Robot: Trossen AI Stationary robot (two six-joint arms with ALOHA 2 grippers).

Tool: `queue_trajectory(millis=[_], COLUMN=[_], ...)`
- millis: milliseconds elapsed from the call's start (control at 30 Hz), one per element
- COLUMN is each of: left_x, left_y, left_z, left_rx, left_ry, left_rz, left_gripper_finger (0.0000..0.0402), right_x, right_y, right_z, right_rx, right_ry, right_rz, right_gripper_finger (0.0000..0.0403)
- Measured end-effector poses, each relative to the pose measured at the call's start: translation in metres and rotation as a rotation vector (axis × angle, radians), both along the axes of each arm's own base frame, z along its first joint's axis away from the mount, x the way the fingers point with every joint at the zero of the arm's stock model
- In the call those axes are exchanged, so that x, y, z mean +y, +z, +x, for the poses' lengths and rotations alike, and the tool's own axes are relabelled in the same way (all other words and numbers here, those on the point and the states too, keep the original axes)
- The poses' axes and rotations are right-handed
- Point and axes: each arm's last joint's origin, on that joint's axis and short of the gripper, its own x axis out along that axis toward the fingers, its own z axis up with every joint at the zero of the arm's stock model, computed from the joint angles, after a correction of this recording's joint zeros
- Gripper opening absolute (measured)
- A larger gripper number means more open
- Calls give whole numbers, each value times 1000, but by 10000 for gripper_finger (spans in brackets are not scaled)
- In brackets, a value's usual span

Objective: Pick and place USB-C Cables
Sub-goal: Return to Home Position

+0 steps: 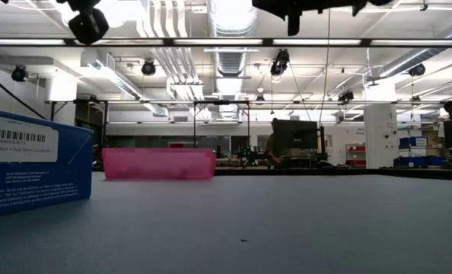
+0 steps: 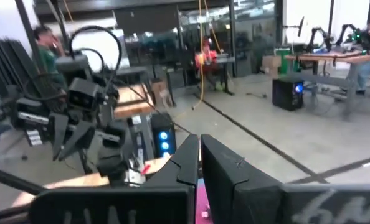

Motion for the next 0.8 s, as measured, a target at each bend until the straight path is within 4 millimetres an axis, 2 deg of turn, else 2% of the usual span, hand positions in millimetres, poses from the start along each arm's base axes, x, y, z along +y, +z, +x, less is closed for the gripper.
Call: queue_trajectory(millis=[133, 433, 800], left_x=[-6, -8, -7], left_y=[-5, -24, -66], left_z=[-5, -25, -47], left_rx=[-14, -88, -134], left_ry=[-53, -125, -117], left_rz=[57, 358, 360], left_gripper_finger=[2, 0, 0], right_x=[5, 18, 33], right_y=[-24, -64, -80], right_z=[-11, -44, -80], right_rx=[-27, -64, -86], right_ry=[5, 4, 9], right_rz=[29, -3, -44], right_gripper_finger=[9, 9, 9])
